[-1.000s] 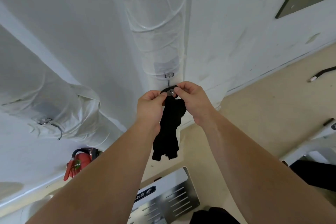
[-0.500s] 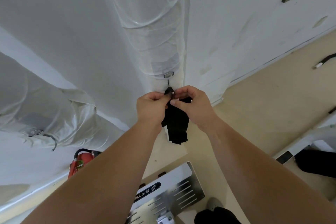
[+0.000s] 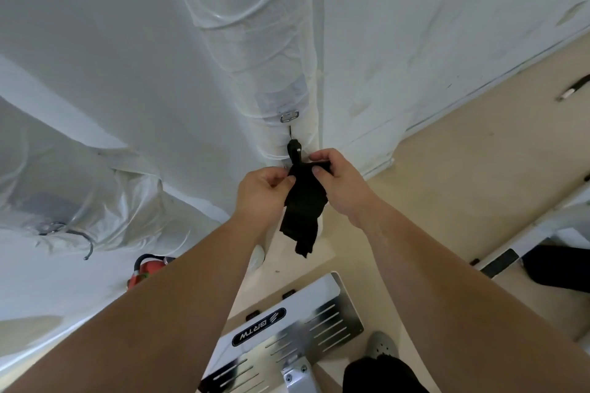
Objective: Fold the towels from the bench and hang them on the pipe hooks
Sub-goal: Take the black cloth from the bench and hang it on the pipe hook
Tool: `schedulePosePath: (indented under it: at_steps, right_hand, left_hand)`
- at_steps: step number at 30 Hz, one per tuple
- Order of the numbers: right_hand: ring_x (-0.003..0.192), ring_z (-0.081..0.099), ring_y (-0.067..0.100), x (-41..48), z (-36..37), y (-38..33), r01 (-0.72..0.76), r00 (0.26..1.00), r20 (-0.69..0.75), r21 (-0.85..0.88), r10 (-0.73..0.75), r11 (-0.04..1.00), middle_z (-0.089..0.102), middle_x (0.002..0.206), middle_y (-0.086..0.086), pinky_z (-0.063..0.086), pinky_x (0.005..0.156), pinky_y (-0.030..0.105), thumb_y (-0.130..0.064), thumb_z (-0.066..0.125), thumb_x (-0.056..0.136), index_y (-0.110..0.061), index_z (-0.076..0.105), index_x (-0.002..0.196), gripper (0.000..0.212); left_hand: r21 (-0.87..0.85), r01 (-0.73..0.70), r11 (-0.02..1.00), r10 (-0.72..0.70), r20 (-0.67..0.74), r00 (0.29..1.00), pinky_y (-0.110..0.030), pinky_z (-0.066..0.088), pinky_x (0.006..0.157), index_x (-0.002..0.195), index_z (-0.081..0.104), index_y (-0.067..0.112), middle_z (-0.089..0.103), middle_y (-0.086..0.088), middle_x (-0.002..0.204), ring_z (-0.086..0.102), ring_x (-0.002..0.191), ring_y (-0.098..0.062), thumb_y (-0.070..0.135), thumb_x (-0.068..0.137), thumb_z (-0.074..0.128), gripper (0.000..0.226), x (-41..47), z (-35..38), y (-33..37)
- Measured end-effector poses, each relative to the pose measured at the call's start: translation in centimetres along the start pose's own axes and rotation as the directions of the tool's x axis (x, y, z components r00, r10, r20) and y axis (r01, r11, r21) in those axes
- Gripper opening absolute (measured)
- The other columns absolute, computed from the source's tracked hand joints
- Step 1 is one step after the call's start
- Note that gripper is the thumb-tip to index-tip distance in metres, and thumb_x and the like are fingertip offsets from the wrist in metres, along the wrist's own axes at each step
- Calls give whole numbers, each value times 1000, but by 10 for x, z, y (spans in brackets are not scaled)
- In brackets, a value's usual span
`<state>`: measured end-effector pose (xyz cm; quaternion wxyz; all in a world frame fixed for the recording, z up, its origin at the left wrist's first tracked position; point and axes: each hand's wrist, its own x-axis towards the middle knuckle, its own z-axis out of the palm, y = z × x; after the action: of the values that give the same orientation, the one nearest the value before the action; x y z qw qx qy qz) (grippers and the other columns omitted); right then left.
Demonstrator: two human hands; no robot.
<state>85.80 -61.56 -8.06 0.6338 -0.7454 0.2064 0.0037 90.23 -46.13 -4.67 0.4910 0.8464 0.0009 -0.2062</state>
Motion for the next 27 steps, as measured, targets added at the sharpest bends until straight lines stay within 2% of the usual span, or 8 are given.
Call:
schedulePosePath:
  at_steps: [3, 8, 13, 15, 17, 21, 24, 27]
  right_hand:
    - [100, 61, 19, 2, -1, -4, 29, 998, -54, -114, -35, 993, 60, 99, -8, 51, 96, 43, -15, 52, 101, -18, 56, 122, 22]
    - [112, 61, 25, -11, -6, -18, -58, 991, -129, -170, 36, 984, 57, 120, -3, 50, 98, 39, -26, 63, 95, -25, 42, 142, 51]
    - [120, 57, 27, -44, -3, -35, -221, 936, -308, -134, 171, 966, 48, 142, 7, 48, 102, 40, -40, 70, 89, -24, 32, 150, 74]
    - [111, 61, 25, -62, 7, -44, -259, 913, -345, -82, 217, 962, 48, 142, 5, 52, 97, 41, -42, 69, 88, -25, 34, 148, 71]
    - [105, 56, 18, -84, 28, -55, -264, 905, -366, -80, 218, 961, 49, 139, 3, 49, 89, 34, -39, 68, 91, -24, 40, 146, 63]
    - [109, 57, 19, -141, 100, -78, -241, 864, -466, -52, 190, 969, 56, 134, 1, 50, 93, 33, -33, 69, 92, -18, 55, 138, 50]
    - [95, 60, 20, -195, 164, -98, -275, 799, -555, 9, 234, 961, 57, 119, 0, 49, 71, 29, -32, 70, 92, -17, 59, 133, 45]
    - [78, 58, 10, -246, 212, -113, -284, 766, -589, 49, 257, 958, 60, 114, -2, 45, 62, 19, -30, 70, 93, -16, 59, 129, 41]
  left_hand:
    - [65, -16, 998, 14, 27, 1000, -38, 57, 90, 91, 76, 25, 77, -1, 89, 72, 89, -22, 19, 96, 64, 14, 0, 4, 1]
    - [129, 54, 990, -58, 29, 998, -41, 49, 106, 127, 68, 21, 70, 1, 123, 65, 114, -19, 23, 98, 60, 30, -14, -2, 9]
    - [123, 21, 992, -27, 46, 999, -30, 50, 85, 129, 62, 27, 63, 3, 124, 62, 108, -20, 27, 99, 59, 30, -39, -36, 22]
    - [123, -34, 992, 25, 72, 997, -20, 45, 76, 130, 61, 26, 60, 4, 124, 60, 104, -13, 26, 99, 59, 31, -48, -57, 23]
    - [98, -77, 992, 65, 119, 991, -14, 42, 65, 132, 58, 27, 58, 6, 125, 58, 94, -6, 26, 100, 59, 32, -60, -84, 22]
    - [91, -184, 979, 154, 264, 952, -20, 42, 76, 135, 54, 30, 55, 6, 132, 56, 102, -9, 28, 100, 58, 35, -94, -158, 4]
    - [121, -249, 961, 186, 385, 904, -14, 40, 65, 135, 54, 31, 54, 8, 128, 54, 88, 2, 29, 100, 59, 35, -124, -218, -13]
    - [164, -343, 925, 233, 470, 852, -13, 38, 64, 132, 56, 32, 56, 7, 128, 57, 96, -5, 30, 98, 60, 34, -140, -264, -28]
